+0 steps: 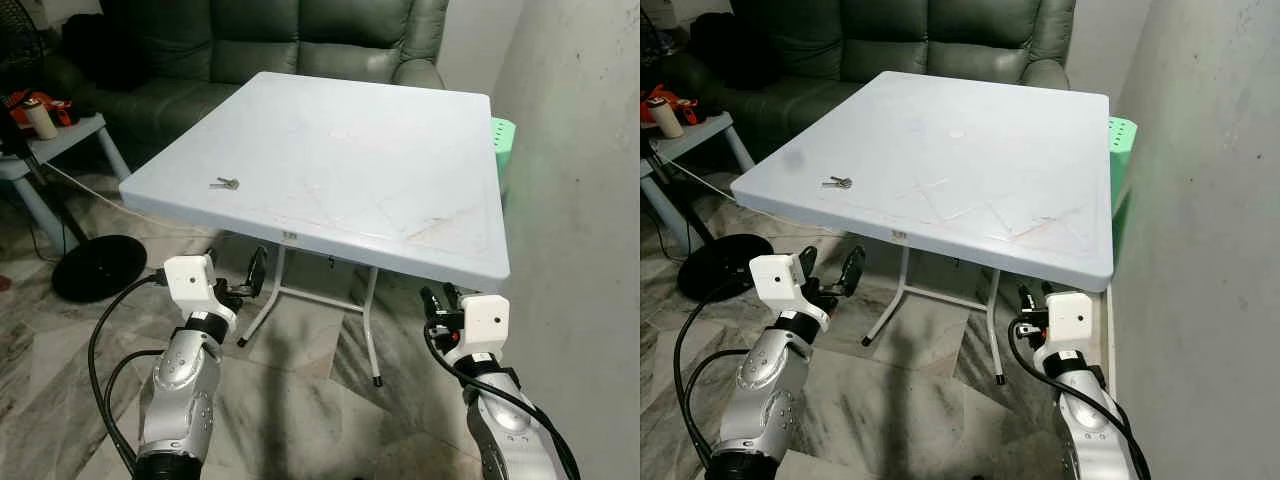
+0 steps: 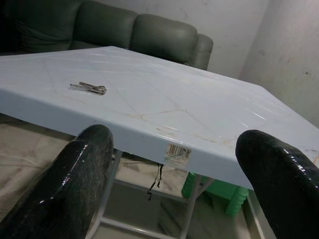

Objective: Hang keys on a hook

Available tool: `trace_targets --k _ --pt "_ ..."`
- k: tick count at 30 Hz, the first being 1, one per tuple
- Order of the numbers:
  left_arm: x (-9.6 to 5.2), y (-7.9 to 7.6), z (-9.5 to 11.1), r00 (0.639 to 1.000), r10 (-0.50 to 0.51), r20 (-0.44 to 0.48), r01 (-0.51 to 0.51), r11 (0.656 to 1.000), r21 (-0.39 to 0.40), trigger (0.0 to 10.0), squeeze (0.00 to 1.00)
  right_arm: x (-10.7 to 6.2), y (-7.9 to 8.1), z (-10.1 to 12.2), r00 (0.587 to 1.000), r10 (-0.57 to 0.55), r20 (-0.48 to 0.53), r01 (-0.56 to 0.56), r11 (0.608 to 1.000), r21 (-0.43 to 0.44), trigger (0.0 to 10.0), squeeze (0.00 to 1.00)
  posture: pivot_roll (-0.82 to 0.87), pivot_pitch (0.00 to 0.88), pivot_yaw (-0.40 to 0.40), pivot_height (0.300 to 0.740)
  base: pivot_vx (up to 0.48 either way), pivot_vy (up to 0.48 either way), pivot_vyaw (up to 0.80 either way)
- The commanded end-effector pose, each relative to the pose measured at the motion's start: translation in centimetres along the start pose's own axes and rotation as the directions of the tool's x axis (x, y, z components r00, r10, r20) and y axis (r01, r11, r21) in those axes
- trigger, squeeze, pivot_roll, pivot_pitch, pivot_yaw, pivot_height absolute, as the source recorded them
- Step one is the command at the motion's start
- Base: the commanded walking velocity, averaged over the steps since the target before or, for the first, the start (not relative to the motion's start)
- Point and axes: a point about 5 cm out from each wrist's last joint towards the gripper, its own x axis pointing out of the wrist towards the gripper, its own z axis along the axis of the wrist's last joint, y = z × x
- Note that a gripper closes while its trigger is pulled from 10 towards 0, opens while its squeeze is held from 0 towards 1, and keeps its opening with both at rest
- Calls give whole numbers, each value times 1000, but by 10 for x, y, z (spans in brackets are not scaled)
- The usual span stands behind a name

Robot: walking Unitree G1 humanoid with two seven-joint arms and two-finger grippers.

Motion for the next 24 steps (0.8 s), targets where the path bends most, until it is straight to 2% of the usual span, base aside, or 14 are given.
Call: trace_targets --k 1,7,19,24 --pt "2 0 1 1000 -1 -3 1 1000 0 10000 0 0 1 2 1000 6 9 -6 1000 7 10000 0 -72 23 -10 732 0 0 0" --pt "2 1 1 1000 -2 -6 2 1000 -2 10000 0 1 3 2 1000 17 14 -17 1000 18 10000 0 -70 13 -10 732 0 0 0" --pt "2 1 1 1000 -2 -11 2 1000 -5 10000 0 0 5 1 1000 24 13 -24 999 23 10000 0 -70 14 -10 732 0 308 0" --pt "2 1 0 1000 -2 -13 2 1000 -5 10000 0 -1 5 1 1000 24 11 -24 999 25 10000 0 -71 16 -10 732 0 0 0"
